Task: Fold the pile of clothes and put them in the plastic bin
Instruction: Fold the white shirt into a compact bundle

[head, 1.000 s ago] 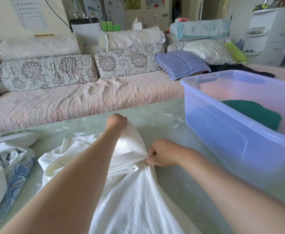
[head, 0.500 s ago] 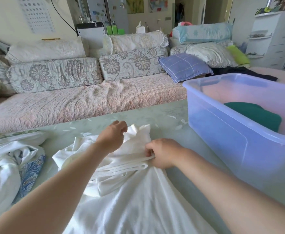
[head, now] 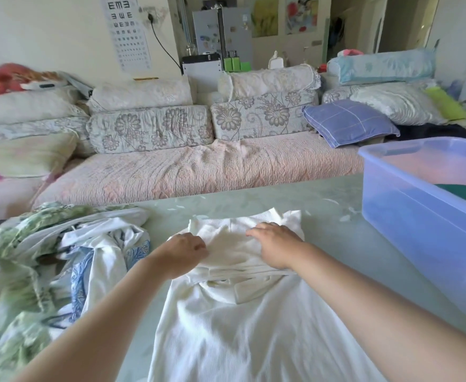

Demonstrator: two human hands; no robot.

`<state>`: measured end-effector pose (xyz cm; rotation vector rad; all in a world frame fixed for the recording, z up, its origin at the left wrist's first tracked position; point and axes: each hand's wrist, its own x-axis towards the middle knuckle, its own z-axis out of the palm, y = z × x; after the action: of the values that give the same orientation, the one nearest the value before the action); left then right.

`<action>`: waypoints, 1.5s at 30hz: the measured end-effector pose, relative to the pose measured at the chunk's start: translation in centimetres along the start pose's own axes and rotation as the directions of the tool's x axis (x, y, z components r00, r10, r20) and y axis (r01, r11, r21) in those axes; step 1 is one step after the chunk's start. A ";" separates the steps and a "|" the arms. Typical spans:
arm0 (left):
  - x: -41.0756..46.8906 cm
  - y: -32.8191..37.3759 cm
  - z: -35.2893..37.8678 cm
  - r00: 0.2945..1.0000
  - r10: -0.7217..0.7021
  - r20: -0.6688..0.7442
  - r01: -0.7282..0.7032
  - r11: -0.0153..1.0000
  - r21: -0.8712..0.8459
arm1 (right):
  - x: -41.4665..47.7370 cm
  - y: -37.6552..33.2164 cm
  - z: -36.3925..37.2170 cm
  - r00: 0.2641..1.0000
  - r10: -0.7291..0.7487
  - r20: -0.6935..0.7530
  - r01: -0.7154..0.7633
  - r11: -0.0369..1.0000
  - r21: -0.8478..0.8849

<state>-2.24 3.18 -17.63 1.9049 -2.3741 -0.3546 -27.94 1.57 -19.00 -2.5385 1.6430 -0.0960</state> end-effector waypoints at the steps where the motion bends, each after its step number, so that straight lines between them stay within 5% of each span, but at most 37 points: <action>1: -0.2 0.0 -0.3 1.000 -0.003 0.025 0.004 1.000 -0.022 | 0.2 -0.2 0.2 0.999 0.021 0.032 -0.020 1.000 -0.022; 7: -0.7 -1.9 -1.7 0.999 0.020 -0.047 -0.015 0.995 0.102 | 1.0 -0.5 0.6 0.995 0.070 -0.076 -0.077 0.991 -0.106; 11: -1.5 -1.9 -3.8 0.957 -0.044 -0.287 -0.013 0.981 -0.193 | 1.4 0.1 0.5 0.948 0.100 -0.302 -0.162 0.969 -0.187; 16: -1.9 0.3 -6.4 0.880 -0.120 -0.459 -0.150 0.848 -0.508 | 1.5 0.7 -1.1 0.896 0.218 -0.388 -0.202 0.976 0.082; 18: -1.8 0.9 -6.9 0.886 -0.113 -0.449 -0.146 0.852 -0.502 | 1.7 0.6 -1.4 0.877 0.271 -0.396 -0.234 0.962 0.141; 21: -2.2 -0.3 -7.5 0.967 -0.080 -0.241 0.064 0.995 -0.073 | 1.8 0.6 -1.0 0.870 0.318 -0.378 -0.275 0.947 0.164; 23: -2.8 -2.0 -7.2 0.986 -0.163 -0.030 0.166 0.965 0.204 | 1.8 0.8 -0.5 0.876 0.324 -0.357 -0.283 0.945 0.164; 26: -3.5 -4.9 -5.8 0.940 -0.314 0.134 0.247 0.897 0.368 | 1.8 0.4 0.2 0.923 0.298 -0.242 -0.286 0.955 0.085; 30: -4.5 -7.4 -5.7 0.937 -0.315 0.149 0.268 0.925 0.270 | 1.9 -2.0 0.4 0.961 0.126 -0.247 -0.151 0.985 -0.085; 35: -6.0 -9.6 -5.0 0.916 -0.353 0.191 0.323 0.931 0.168 | 1.9 -7.4 0.8 0.967 -0.182 -0.180 0.193 0.980 0.048; 41: -6.7 -11.4 -6.5 0.861 -0.501 -0.091 0.480 0.857 -0.187 | 1.2 -10.3 3.2 0.985 -0.128 0.115 0.122 0.991 0.059; 45: -7.3 -11.3 -6.3 0.853 -0.521 -0.039 0.508 0.845 -0.170 | 1.0 -10.4 3.6 0.972 -0.194 -0.130 0.175 0.974 -0.143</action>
<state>11.47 7.18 -13.50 2.3998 -1.6864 -0.4612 -17.67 5.09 -21.22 -2.8420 1.4997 -0.1982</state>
